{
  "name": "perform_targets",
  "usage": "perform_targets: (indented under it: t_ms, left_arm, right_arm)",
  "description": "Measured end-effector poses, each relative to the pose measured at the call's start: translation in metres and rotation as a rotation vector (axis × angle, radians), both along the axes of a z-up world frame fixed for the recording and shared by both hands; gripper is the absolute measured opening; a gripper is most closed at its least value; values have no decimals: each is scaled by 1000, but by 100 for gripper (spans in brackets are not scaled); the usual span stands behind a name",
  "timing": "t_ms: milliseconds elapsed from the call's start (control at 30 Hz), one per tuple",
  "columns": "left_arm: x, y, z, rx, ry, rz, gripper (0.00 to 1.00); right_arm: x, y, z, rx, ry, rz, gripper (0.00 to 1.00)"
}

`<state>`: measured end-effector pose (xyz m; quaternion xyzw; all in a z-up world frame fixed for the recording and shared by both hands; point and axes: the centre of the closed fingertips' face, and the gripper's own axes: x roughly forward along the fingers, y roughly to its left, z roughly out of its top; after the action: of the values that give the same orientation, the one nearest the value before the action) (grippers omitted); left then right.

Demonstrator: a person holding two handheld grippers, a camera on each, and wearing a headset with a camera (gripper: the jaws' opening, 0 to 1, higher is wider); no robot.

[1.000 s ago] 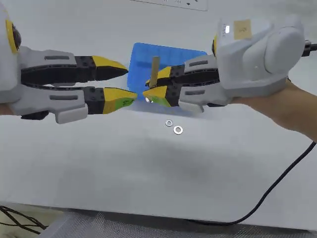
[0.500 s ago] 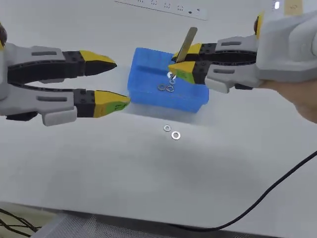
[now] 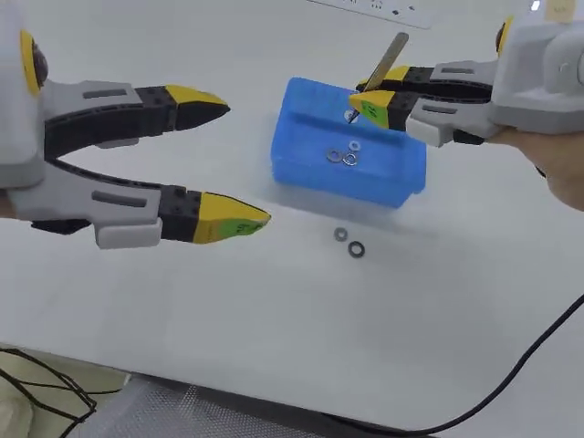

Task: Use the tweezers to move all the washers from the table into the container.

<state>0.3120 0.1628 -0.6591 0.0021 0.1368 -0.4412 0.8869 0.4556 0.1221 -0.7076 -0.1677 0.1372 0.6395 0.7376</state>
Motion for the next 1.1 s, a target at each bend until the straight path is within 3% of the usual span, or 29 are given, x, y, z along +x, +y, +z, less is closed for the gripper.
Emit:
perform_targets:
  t_ms: [233, 600, 700, 1100]
  left_arm:
    - [9, 6, -8, 18, 11, 73, 99]
    - [6, 8, -14, 11, 41, 98, 100]
    - [5, 6, -14, -23, 52, 108, 100]
    - [0, 7, -15, -34, 63, 112, 100]
  right_arm:
    - [3, 1, -29, -34, 27, 0, 9]
    - [9, 0, -52, -74, 38, -5, 9]
    - [10, 0, -52, -82, 37, 0, 10]
    - [11, -1, -55, -100, 39, -12, 10]
